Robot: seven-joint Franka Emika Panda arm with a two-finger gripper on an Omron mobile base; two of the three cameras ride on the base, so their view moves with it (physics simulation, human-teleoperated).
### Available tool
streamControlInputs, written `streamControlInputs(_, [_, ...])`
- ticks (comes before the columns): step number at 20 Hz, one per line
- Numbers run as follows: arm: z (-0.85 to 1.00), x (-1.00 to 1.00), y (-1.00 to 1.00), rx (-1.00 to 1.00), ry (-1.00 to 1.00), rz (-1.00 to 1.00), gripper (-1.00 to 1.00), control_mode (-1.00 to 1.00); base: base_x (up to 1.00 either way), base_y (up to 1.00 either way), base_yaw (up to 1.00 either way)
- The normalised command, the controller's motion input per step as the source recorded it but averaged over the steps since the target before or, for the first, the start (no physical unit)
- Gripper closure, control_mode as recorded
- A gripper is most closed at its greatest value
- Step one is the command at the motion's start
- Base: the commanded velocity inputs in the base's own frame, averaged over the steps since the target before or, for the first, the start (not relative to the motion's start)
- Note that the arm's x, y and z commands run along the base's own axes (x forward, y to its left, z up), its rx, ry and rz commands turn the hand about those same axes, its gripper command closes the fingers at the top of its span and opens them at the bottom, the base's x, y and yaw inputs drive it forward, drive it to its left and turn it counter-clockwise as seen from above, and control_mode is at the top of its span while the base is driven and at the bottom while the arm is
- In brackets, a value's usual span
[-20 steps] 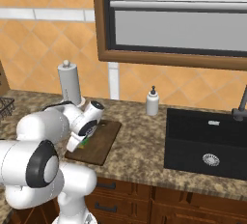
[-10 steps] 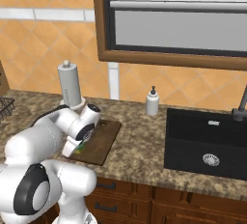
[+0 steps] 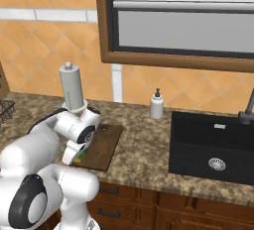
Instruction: Pick up the sponge from the counter and clean the cutting board by briefly scrubbing or pressing down on the cutting board. Once finished, release the sponge.
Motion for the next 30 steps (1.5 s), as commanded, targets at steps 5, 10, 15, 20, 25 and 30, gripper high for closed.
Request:
streamControlInputs(5, [-0.15,-0.55,-0.62,0.06,-0.1,0.1,1.0,-1.0,0.0,0.0,0.0])
streamControlInputs(10, [0.0,0.03,-0.58,0.16,-0.29,0.07,1.0,-1.0,0.0,0.0,0.0])
streamControlInputs(15, [0.16,0.55,0.0,0.01,-0.04,-0.02,1.0,-1.0,0.0,0.0,0.0])
streamControlInputs(20, [0.7,0.5,0.01,-0.06,0.32,-0.02,1.0,-1.0,0.0,0.0,0.0])
streamControlInputs(25, [0.0,0.72,0.43,-0.34,-0.03,-0.13,1.0,-1.0,0.0,0.0,0.0])
streamControlInputs(30, [-0.01,0.47,-0.02,-0.18,-0.09,-0.08,1.0,-1.0,0.0,0.0,0.0])
